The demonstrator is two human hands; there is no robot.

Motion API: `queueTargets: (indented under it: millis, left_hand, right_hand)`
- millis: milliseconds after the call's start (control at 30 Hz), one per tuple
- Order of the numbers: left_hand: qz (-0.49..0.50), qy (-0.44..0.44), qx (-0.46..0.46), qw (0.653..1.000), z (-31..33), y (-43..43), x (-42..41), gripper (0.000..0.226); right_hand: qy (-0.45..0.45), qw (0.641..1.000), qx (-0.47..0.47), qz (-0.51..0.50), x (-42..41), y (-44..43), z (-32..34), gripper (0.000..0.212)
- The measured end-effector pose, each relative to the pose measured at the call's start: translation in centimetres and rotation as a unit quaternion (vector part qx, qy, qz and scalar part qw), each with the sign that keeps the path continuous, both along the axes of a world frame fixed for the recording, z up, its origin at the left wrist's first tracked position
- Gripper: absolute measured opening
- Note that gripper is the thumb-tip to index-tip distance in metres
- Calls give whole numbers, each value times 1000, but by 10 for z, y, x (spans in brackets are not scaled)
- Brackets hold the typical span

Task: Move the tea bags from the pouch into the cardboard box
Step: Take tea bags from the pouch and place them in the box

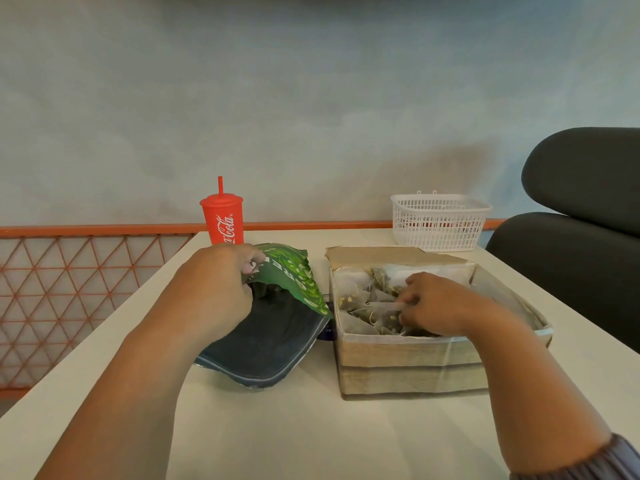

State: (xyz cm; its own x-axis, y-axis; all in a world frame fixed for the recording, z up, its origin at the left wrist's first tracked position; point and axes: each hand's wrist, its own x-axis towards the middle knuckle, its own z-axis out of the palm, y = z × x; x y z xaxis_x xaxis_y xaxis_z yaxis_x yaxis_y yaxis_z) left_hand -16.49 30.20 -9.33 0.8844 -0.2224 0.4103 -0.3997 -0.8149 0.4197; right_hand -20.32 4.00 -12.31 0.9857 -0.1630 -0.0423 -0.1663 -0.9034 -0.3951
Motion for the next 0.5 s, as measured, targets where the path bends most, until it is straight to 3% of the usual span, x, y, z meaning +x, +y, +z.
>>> queueTargets:
  millis: [167, 500]
  left_hand:
    - [8, -87, -57, 995, 4, -3, -2, 30]
    - [-1, -151, -95, 984, 6, -1, -2, 23]
  right_hand:
    - [54, 998, -20, -26, 3, -1, -5, 17]
    - [-42, 993, -42, -103, 1, -2, 7, 15]
